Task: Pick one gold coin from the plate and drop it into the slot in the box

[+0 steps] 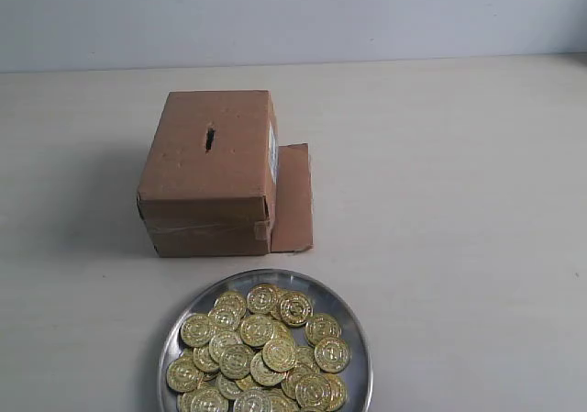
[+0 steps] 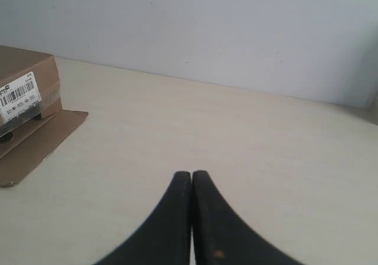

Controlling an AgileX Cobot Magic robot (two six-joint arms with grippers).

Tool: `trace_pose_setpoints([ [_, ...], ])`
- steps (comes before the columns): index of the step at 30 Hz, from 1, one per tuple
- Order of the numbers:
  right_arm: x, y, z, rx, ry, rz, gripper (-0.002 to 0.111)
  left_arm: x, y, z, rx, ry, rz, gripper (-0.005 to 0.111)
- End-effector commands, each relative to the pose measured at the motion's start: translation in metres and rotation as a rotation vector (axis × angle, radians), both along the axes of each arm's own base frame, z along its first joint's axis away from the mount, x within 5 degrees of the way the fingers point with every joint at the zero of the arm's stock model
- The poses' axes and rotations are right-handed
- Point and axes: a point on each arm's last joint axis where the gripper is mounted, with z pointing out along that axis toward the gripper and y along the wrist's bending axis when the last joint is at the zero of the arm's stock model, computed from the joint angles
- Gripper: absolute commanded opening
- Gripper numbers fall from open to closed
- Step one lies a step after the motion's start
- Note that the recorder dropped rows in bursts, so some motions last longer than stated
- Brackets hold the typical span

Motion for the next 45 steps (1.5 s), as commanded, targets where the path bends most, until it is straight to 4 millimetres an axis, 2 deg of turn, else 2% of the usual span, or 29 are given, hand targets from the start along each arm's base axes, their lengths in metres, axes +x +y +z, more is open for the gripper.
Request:
trace_pose_setpoints([
  [1, -0.0001, -0.0004, -0.0008, -0.006, -0.010, -0.004, 0.000, -0.0001, -0.0002, 0.0016, -0.004, -0.017, -0.001, 0.000],
  [37, 0.0002, -0.0006, 0.0008, -0.006, -0.027, -0.007, 0.000, -0.0001, -0.0002, 0.0016, -0.004, -0.017, -0.001, 0.000],
  [40, 0.0005, 0.0007, 0.0030, 0.116, -0.042, -0.014, 0.000, -0.0001, -0.0002, 0.0016, -0.004, -0.017, -0.001, 0.000],
  [45, 0.0005, 0.0011, 0.0034, 0.141, -0.045, -0.014, 0.000, -0.0001, -0.0002, 0.0016, -0.004, -0.017, -0.001, 0.000],
])
